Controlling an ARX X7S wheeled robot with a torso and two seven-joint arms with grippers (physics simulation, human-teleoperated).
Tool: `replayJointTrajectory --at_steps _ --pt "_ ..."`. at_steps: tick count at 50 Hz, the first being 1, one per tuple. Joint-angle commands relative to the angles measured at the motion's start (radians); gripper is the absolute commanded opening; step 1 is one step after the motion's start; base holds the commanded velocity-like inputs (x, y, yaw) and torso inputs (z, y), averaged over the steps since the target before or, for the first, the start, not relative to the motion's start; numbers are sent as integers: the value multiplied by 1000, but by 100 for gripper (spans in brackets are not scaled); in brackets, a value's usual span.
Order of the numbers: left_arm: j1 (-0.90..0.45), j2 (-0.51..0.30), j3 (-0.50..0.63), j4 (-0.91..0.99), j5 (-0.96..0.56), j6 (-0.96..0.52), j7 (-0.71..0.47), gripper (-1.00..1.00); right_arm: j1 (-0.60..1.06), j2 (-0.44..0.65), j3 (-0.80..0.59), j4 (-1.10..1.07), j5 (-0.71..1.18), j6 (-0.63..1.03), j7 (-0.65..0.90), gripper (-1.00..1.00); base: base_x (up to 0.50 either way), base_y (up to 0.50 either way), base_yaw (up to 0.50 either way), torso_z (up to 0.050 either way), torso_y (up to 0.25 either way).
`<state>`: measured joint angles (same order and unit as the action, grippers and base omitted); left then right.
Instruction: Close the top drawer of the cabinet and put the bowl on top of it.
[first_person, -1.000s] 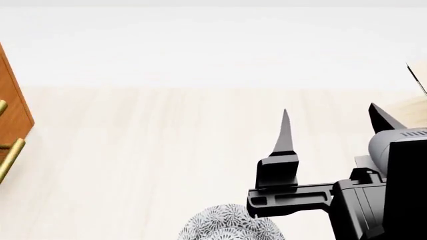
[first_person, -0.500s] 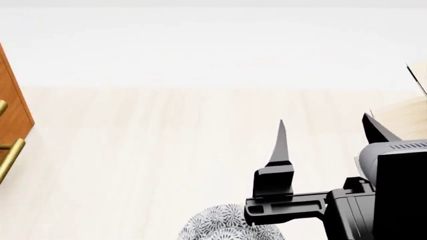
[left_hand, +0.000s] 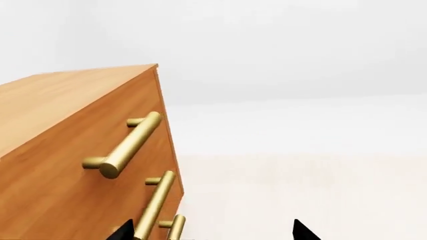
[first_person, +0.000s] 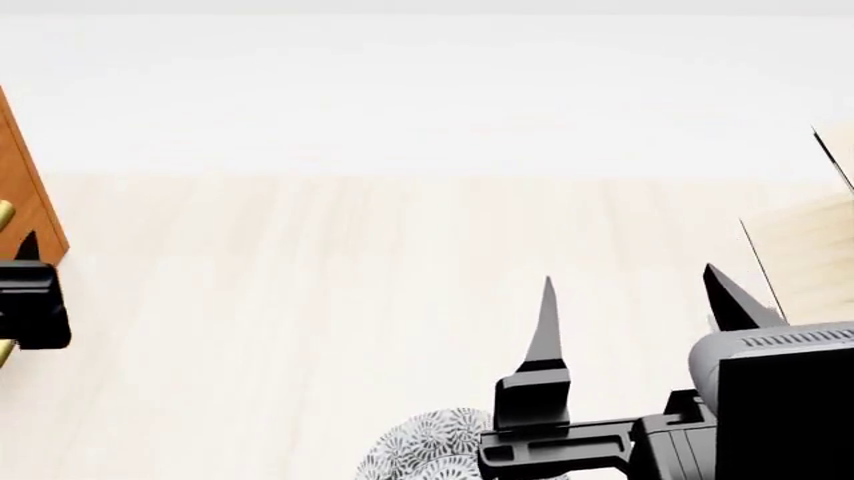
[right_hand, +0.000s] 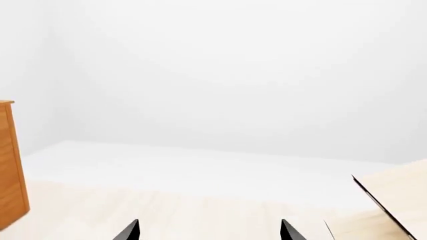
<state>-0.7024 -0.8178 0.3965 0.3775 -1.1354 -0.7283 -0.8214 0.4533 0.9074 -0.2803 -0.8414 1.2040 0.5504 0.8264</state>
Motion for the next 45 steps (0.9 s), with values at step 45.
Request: replayJointTrajectory --at_steps 45 --pt "-19 -46 0 229 -276 -83 -13 100 68 16 9 21 74 17 22 100 0 0 0 0 0"
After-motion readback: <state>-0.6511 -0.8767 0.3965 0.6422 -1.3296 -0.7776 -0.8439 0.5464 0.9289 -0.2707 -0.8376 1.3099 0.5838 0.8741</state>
